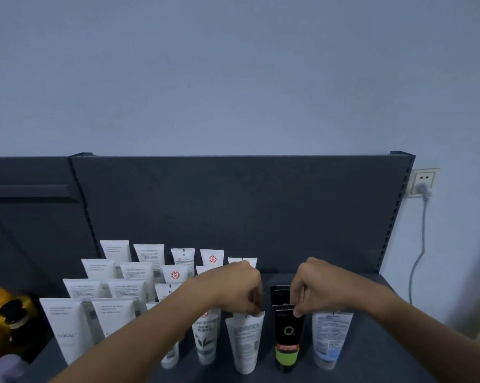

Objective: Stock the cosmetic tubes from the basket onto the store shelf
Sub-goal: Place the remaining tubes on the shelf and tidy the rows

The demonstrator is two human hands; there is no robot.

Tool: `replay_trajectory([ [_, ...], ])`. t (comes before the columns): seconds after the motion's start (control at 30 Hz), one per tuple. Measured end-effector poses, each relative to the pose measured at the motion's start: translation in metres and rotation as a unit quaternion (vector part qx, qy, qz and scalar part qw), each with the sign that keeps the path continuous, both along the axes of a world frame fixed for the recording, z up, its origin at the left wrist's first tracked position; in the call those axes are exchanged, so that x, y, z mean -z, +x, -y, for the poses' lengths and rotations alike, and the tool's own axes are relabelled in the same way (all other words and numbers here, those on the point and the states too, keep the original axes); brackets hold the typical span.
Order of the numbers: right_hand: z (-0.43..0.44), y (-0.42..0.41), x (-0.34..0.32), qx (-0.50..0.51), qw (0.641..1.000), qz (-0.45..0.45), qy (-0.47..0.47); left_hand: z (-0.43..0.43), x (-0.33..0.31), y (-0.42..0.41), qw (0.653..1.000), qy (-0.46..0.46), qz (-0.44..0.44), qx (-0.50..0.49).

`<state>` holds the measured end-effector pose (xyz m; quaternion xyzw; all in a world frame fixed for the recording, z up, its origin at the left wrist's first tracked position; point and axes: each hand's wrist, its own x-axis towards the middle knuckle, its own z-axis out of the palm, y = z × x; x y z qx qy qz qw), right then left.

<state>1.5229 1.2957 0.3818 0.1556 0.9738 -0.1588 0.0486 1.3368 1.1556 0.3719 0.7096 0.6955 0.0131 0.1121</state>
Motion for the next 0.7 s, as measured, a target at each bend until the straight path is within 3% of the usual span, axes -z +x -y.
replay_trajectory([
  [0.7, 0.004, 0.0033, 0.0027, 0.015, 1.0, 0.0, -0.005, 0.0009, 0.0078, 0.0018, 1.0, 0.016, -0.008, -0.007],
])
